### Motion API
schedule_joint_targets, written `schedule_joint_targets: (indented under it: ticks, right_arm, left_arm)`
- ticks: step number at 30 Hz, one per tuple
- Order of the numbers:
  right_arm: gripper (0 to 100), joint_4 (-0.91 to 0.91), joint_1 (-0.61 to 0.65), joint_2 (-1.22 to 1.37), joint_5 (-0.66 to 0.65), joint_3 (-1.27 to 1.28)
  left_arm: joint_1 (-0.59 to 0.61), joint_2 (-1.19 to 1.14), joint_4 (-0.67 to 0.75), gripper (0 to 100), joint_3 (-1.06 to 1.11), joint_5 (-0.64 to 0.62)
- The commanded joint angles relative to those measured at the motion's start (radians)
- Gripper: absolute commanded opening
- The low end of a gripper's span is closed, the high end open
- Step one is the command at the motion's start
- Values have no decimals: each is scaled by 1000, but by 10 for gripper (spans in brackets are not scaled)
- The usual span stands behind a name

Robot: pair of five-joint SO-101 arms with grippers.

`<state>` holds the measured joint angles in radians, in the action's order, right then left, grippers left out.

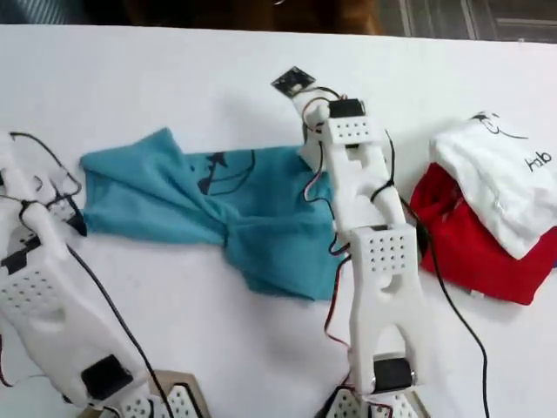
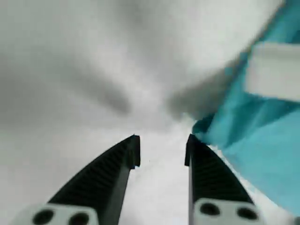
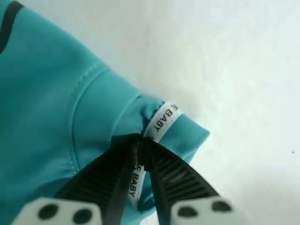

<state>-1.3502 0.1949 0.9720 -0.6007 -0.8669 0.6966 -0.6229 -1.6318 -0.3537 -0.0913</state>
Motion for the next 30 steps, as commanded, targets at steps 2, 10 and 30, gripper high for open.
schedule_joint_targets:
  ticks: [2, 10, 30]
  right_arm:
    - [18, -2, -13, -13, 8, -34]
    - [18, -2, -13, -13, 8, -46]
    - [18, -10, -12, -2, 8, -95]
  left_arm:
    - [-78, 23, 8, 179, -8, -8]
    - [-169, 21, 32, 180, -4, 31]
    - [-235, -121, -29, 28, -108, 11]
